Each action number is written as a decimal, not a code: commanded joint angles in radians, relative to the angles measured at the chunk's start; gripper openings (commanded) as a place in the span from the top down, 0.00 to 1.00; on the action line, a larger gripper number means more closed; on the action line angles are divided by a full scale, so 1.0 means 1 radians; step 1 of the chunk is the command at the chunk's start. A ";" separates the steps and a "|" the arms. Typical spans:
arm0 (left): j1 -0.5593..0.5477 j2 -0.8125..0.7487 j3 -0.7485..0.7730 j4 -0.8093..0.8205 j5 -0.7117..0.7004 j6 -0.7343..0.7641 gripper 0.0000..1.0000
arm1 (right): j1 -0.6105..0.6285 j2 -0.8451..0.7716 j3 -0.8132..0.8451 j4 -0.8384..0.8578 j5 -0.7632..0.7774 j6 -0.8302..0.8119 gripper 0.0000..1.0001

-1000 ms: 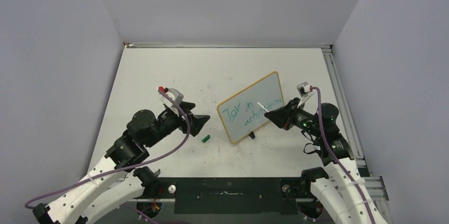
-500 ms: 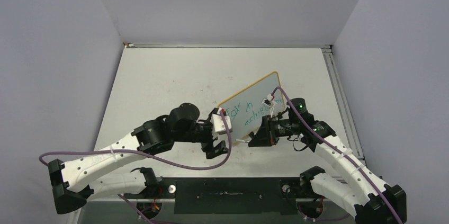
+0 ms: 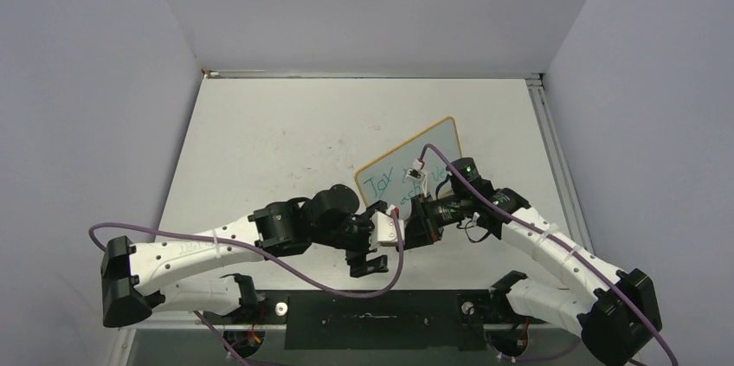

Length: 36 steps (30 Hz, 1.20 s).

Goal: Write a sentence on the whiteboard
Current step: Close the whiteboard marker at the center of the board.

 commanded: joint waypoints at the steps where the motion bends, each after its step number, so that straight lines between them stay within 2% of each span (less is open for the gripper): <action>1: -0.005 0.028 -0.009 0.100 -0.002 -0.011 0.29 | 0.029 0.009 0.057 0.039 -0.034 -0.028 0.95; 6: -0.011 0.060 -0.014 0.122 0.003 -0.043 0.42 | 0.040 0.008 0.075 0.059 -0.027 -0.021 0.95; 10: -0.017 0.078 -0.012 0.131 0.005 -0.063 0.64 | 0.040 0.009 0.089 0.073 -0.021 -0.016 0.95; 14: -0.025 0.082 -0.024 0.162 0.019 -0.086 0.76 | 0.041 0.009 0.090 0.089 -0.010 -0.011 0.95; 19: -0.028 0.091 -0.032 0.165 0.025 -0.101 1.00 | 0.039 -0.002 0.095 0.094 0.027 -0.015 0.95; 25: -0.028 0.091 -0.041 0.166 0.019 -0.121 1.00 | 0.019 -0.028 0.109 0.103 0.072 -0.007 0.94; 27: -0.026 0.084 -0.052 0.182 0.010 -0.150 1.00 | -0.004 -0.040 0.107 0.101 0.079 -0.005 0.90; 31: -0.009 0.054 -0.091 0.233 -0.008 -0.197 1.00 | -0.059 -0.071 0.083 0.118 0.065 0.010 0.73; 36: 0.024 0.032 -0.127 0.298 0.033 -0.272 1.00 | -0.096 -0.116 0.038 0.202 0.036 0.078 0.56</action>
